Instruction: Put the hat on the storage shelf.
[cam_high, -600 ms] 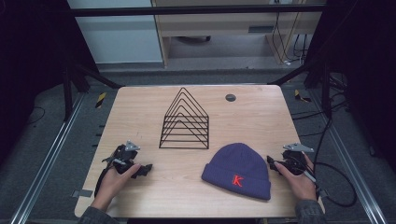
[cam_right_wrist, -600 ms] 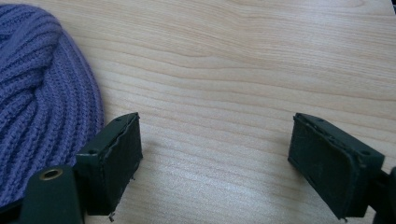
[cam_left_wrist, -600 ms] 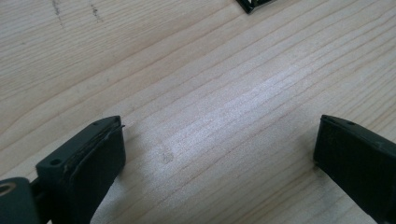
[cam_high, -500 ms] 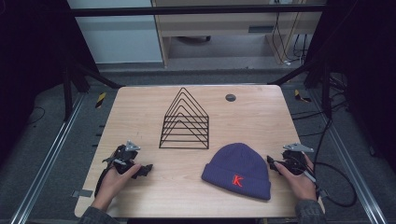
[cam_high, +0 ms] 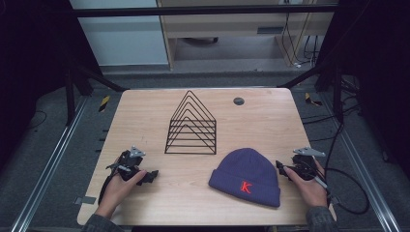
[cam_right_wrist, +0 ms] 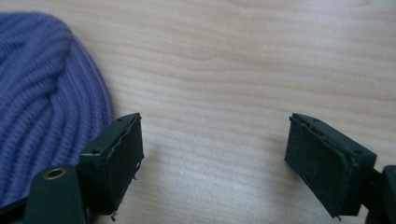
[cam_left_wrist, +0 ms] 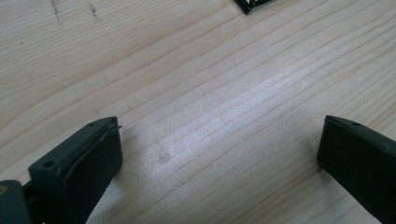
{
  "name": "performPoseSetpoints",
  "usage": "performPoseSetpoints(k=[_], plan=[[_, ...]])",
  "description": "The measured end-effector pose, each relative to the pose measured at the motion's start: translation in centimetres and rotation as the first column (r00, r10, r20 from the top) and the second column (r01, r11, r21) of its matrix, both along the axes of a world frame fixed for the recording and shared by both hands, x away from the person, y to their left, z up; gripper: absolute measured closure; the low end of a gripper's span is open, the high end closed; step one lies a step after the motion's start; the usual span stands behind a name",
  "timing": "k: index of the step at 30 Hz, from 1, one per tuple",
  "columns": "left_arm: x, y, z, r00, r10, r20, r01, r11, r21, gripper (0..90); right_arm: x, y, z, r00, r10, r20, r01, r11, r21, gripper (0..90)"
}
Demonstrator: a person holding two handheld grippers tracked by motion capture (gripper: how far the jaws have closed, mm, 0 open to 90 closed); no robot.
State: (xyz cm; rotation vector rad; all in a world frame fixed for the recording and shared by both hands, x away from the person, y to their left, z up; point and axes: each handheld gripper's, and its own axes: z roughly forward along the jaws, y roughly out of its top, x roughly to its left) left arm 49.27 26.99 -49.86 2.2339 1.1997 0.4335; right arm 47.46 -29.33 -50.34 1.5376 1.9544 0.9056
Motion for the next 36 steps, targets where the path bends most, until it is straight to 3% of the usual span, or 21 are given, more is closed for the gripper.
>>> performPoseSetpoints(k=[8,15,25,32,36], plan=[[-0.2,0.0,0.0,1.0000,-0.003,-0.001,0.003,1.0000,-0.004,0.0,1.2,1.2,2.2,0.9989,0.046,0.003,-0.046,0.999,-0.016,25.1],[-0.2,-0.1,0.0,1.0000,-0.007,-0.003,0.007,1.0000,-0.003,0.0,3.0,3.1,4.6,0.9880,0.151,-0.032,-0.153,0.986,-0.068,38.0],[-0.1,-0.1,0.0,0.9999,-0.009,-0.005,0.009,1.0000,0.000,0.0,5.1,5.7,6.1,0.9534,0.284,-0.102,-0.294,0.951,-0.100,56.5],[-0.1,-0.1,0.0,0.9999,-0.012,-0.004,0.012,0.9999,0.000,0.0,6.1,7.8,5.4,0.9328,0.334,-0.136,-0.345,0.936,-0.072,65.6],[-0.1,-0.1,0.0,0.9999,-0.012,-0.003,0.012,0.9999,0.000,0.0,6.5,8.5,4.8,0.9256,0.338,-0.171,-0.354,0.933,-0.072,64.5]])
